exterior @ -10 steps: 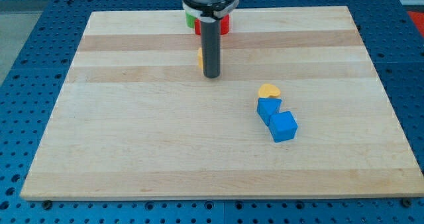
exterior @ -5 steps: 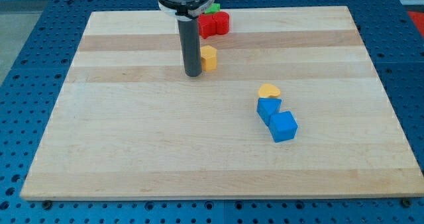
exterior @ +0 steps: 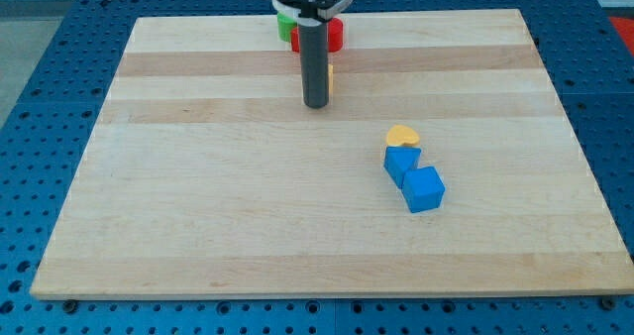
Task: Move yellow hexagon to red circle
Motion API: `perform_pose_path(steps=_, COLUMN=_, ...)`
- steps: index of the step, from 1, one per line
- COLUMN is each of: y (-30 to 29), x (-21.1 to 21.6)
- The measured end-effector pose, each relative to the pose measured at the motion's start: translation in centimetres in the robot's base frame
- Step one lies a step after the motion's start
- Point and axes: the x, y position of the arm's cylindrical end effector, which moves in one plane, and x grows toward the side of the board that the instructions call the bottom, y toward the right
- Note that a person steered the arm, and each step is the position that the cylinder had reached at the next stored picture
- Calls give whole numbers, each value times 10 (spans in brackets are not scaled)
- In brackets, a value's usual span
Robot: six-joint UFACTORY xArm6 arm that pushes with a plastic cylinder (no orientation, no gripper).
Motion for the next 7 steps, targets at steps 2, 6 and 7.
perform_pose_path(steps=2, y=3, x=-35)
perform_pose_path(steps=6, y=3, x=-49)
perform_pose_path(steps=7, y=3, x=-51)
